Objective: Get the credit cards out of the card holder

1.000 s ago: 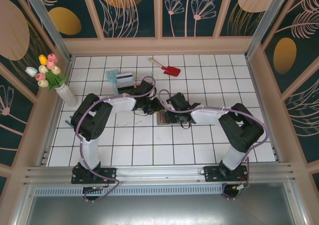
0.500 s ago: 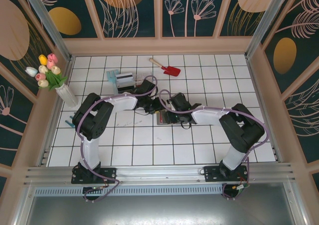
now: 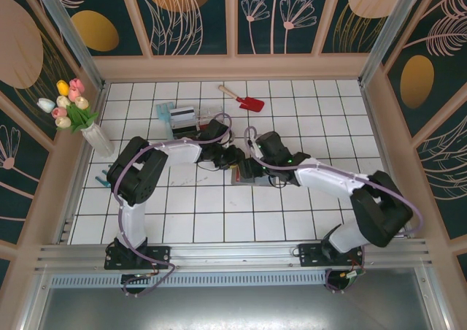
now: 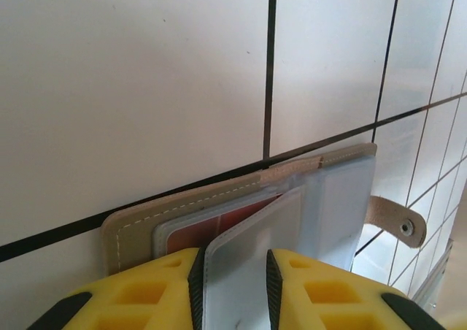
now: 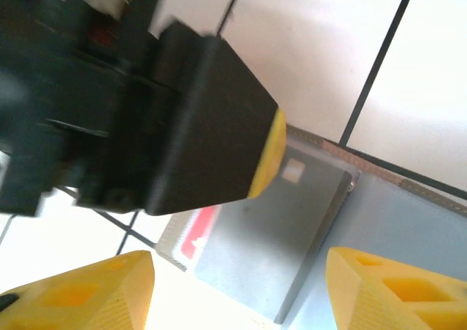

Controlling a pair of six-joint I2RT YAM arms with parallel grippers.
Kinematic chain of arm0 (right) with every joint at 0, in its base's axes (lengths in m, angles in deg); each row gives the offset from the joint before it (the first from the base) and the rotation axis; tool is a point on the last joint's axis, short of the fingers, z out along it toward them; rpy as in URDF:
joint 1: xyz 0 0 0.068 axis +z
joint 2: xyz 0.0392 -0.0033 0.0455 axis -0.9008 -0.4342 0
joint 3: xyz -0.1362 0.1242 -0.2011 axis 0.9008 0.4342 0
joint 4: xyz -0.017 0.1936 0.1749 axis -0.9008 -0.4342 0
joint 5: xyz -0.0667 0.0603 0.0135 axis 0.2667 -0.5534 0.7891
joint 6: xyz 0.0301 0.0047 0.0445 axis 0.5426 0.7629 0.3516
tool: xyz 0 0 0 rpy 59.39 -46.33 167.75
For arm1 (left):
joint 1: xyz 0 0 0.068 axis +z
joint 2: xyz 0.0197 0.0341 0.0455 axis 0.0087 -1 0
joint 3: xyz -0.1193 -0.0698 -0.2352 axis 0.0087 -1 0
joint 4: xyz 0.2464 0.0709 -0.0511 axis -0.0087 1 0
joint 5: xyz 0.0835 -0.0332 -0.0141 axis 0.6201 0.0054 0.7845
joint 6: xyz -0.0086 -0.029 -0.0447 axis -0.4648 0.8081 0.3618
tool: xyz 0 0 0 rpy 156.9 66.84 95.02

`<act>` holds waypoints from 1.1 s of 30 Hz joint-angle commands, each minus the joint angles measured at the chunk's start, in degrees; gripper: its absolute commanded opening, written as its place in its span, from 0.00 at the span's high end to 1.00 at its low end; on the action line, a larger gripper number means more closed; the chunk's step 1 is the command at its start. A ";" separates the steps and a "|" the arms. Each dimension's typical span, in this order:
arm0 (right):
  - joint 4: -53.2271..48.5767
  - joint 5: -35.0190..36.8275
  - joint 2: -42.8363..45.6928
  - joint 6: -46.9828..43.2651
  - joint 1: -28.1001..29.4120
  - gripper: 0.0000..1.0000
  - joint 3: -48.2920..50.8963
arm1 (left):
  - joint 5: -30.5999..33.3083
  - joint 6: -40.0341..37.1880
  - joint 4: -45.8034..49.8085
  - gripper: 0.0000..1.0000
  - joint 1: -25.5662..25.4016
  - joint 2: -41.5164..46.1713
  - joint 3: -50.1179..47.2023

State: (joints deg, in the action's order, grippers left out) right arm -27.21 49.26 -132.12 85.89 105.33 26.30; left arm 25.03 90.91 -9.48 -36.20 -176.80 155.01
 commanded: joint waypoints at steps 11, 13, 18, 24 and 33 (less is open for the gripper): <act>3.03 4.51 15.38 12.55 -12.31 0.26 6.67 | -6.74 5.26 -11.38 0.68 -2.05 2.80 -2.23; 2.57 4.41 16.21 14.12 -14.54 0.25 7.22 | -7.43 6.31 -12.61 0.68 -2.94 2.54 -1.99; 1.40 4.47 16.14 15.98 -16.67 0.24 7.66 | -8.34 8.69 -15.53 0.67 -4.82 2.03 -1.03; 0.79 4.90 15.87 17.18 -17.78 0.24 7.85 | -9.54 10.06 -16.29 0.60 -6.23 0.62 0.92; 0.39 3.65 15.11 17.97 -19.04 0.24 7.44 | -8.97 9.94 -15.88 0.49 -6.30 -0.25 1.73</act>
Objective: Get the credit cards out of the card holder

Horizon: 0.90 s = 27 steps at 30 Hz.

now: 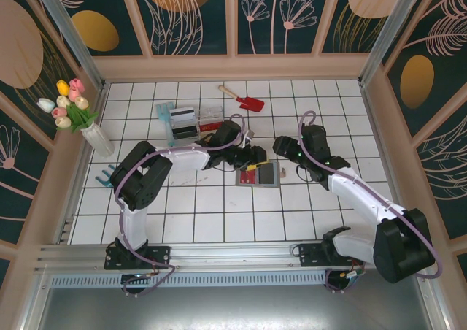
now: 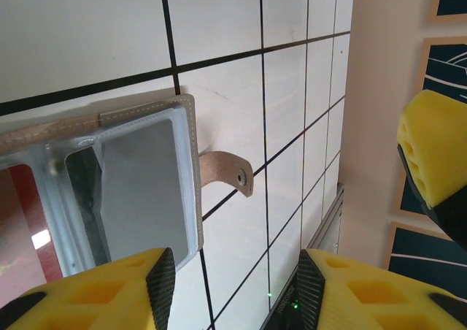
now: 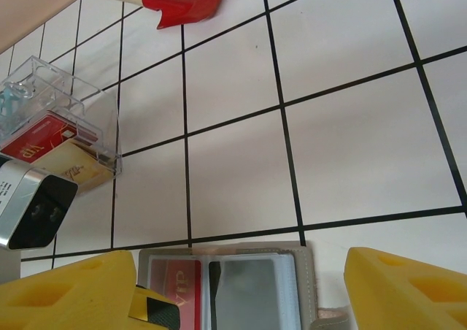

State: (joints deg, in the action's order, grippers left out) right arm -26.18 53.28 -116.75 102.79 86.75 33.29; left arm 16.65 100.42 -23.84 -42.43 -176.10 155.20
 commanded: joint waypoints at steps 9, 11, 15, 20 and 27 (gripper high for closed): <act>-1.78 -9.09 -4.27 1.29 -0.51 0.38 -0.80 | 12.29 -1.37 6.13 0.62 0.05 2.17 0.15; -3.69 -8.32 -5.77 4.14 -0.48 0.48 -1.16 | 12.74 -0.23 5.30 0.65 0.03 2.28 -1.18; -4.55 -8.62 -7.74 8.53 -0.29 0.63 0.20 | 12.96 0.95 4.68 0.68 0.01 2.23 -2.47; -5.46 -8.05 -11.09 9.90 1.02 0.75 0.33 | 11.32 1.42 3.69 0.70 -0.08 1.54 -2.89; -4.29 -7.52 -13.88 10.24 2.73 0.84 -0.27 | 7.02 0.47 3.40 0.71 -0.29 -0.90 -0.68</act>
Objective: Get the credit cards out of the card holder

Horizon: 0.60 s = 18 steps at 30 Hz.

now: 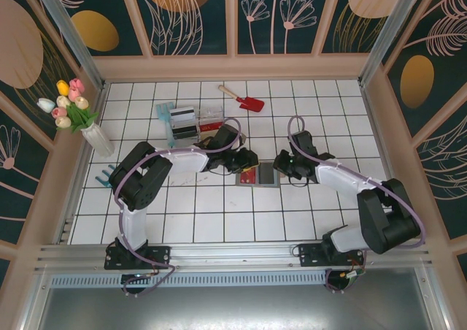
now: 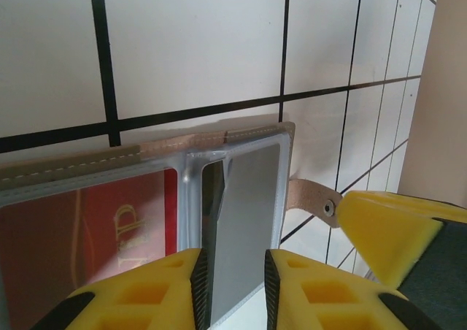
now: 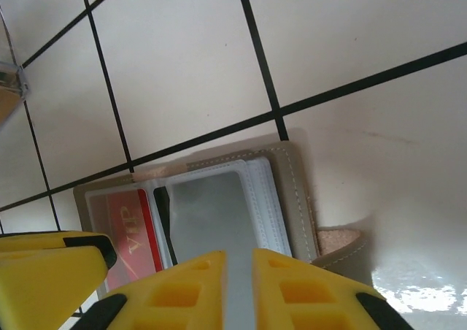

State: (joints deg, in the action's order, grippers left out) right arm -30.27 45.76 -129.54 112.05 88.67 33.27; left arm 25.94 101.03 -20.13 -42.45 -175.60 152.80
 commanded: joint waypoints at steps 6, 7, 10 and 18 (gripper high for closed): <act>-0.04 0.40 -4.12 0.54 1.59 0.93 -1.05 | -2.69 -0.44 -0.21 0.75 -0.46 -2.74 2.69; 0.06 0.36 -4.49 0.41 1.55 0.94 -1.14 | -2.73 -0.45 -0.22 0.75 -0.43 -2.97 2.87; 0.19 0.37 -5.54 0.02 1.65 0.95 -1.30 | -2.56 -0.44 -0.05 0.75 -0.42 -3.32 2.97; 0.05 1.06 -7.31 -0.10 1.68 0.95 -1.14 | -3.54 -0.85 0.60 0.75 -0.54 -4.53 3.62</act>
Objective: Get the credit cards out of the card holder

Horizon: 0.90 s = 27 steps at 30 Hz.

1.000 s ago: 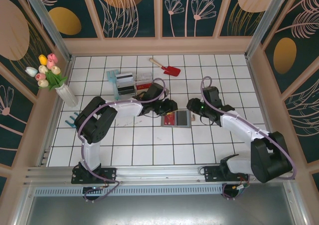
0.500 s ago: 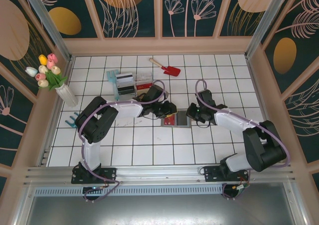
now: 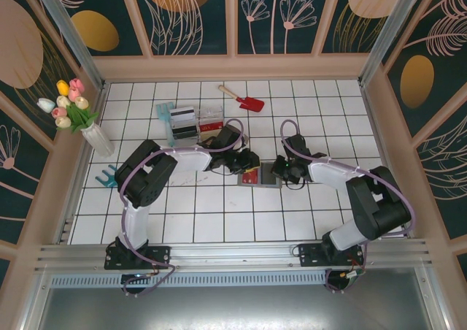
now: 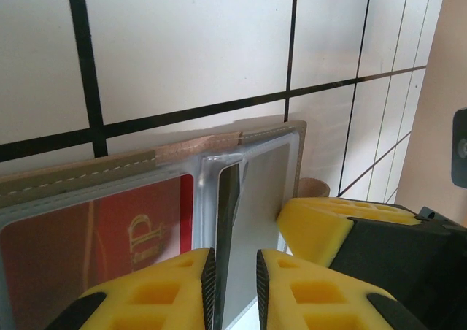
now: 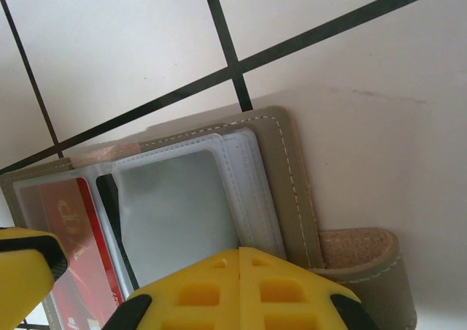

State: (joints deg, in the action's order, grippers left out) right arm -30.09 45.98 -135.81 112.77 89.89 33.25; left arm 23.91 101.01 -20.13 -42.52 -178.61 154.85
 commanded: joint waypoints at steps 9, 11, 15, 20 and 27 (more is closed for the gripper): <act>0.41 0.58 -2.81 -0.43 0.41 0.96 -0.46 | -1.39 -1.37 2.58 0.75 -0.76 -2.92 2.75; 0.41 0.53 -2.97 -0.33 0.34 0.96 -0.33 | -1.51 -1.33 2.59 0.75 -0.76 -3.12 2.85; 0.45 0.40 -3.28 -0.39 0.37 0.96 -0.14 | -1.34 -1.47 2.76 0.76 -0.72 -3.30 3.02; 0.76 0.22 -3.33 -0.32 0.38 0.96 0.02 | -1.37 -1.33 2.38 0.79 -0.70 -3.74 3.02; 1.12 -0.48 -3.33 -0.83 0.31 0.97 0.11 | -1.51 -1.02 1.64 0.82 -0.78 -4.07 2.85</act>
State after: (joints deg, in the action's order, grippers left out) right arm -27.65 45.50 -137.45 112.77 89.89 32.85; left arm 23.21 100.79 -18.69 -42.96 -181.52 156.71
